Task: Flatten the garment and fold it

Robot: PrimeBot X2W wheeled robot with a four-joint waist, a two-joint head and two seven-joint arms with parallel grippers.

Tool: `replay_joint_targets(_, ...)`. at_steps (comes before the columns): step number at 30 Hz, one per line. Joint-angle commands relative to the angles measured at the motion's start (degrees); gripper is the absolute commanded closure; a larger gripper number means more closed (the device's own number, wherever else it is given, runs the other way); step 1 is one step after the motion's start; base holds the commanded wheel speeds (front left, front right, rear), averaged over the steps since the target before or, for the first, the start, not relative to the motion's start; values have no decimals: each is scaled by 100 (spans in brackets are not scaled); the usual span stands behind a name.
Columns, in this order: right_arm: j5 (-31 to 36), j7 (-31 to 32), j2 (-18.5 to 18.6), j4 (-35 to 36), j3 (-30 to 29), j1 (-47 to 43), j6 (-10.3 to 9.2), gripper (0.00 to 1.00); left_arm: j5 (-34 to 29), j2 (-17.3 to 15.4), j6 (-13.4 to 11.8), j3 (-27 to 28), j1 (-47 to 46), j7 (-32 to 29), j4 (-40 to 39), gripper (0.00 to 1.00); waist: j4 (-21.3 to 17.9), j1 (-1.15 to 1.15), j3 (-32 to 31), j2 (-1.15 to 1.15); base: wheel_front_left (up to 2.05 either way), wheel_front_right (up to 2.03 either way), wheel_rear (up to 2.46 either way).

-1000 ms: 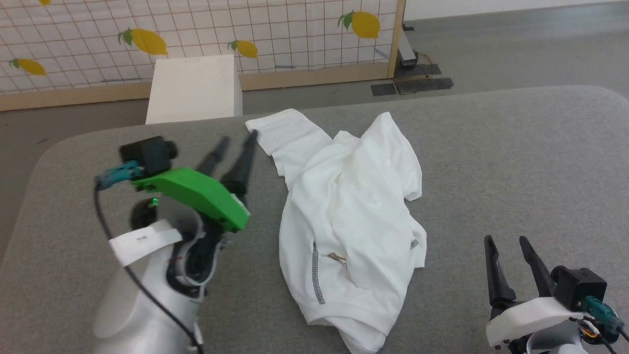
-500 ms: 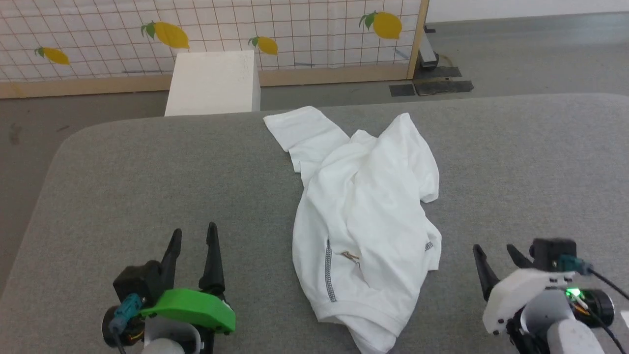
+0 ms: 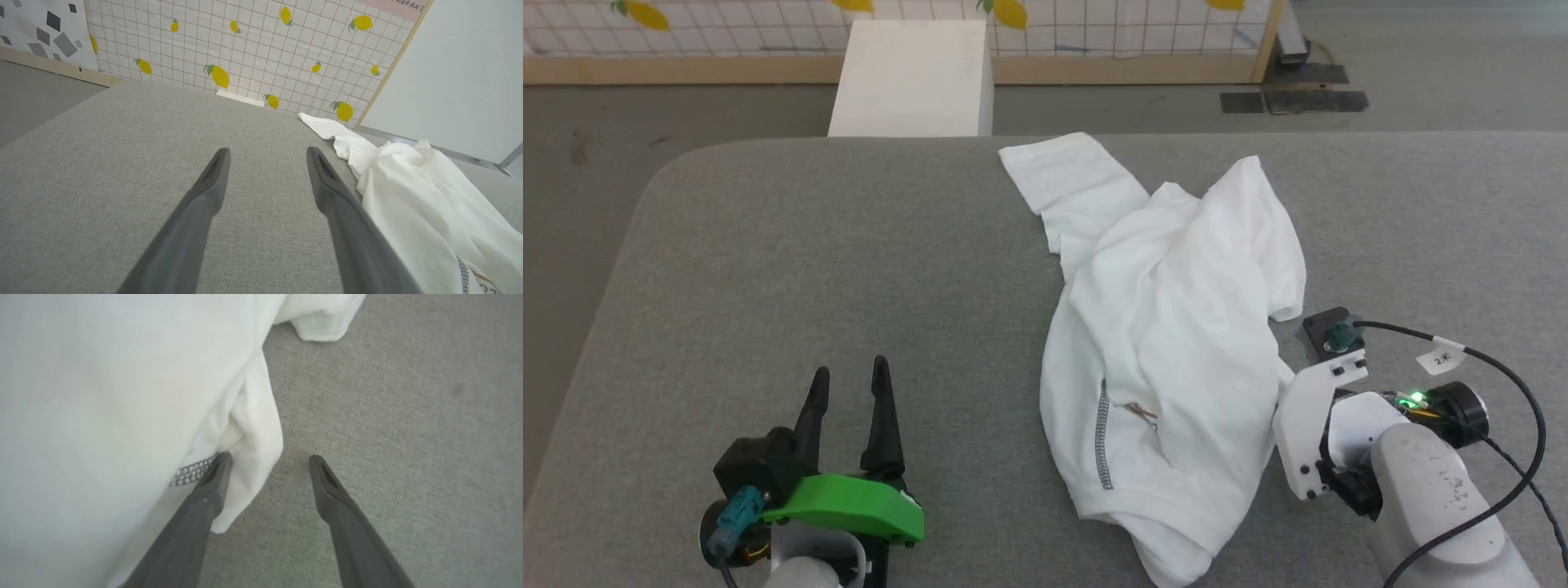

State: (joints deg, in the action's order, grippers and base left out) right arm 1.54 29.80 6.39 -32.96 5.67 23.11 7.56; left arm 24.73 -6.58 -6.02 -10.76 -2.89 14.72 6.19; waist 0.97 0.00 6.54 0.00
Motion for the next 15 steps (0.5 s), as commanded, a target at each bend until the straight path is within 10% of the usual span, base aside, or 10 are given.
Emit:
replay_joint_targets(1,-56,78,21,-131,85,63,-8,0,-79,45,53,14,-52,27,-24,0,180,0,159,0,0,0,0)
replay_joint_targets(3,-152,187,48,-271,195,100,-8,18,-97,71,63,38,-42,27,-20,0,212,0,186,0,0,0,0)
replay_joint_targets(4,-196,180,66,-292,223,125,-8,87,-107,80,69,48,-40,27,-23,0,217,0,195,0,0,0,0)
replay_joint_targets(5,-260,147,108,-300,238,157,-8,100,-119,91,74,61,-38,28,-25,0,223,0,207,0,0,0,0)
replay_joint_targets(15,-721,-232,1184,121,-926,354,-8,100,-177,159,154,170,-21,28,-10,0,58,0,132,0,0,0,0)
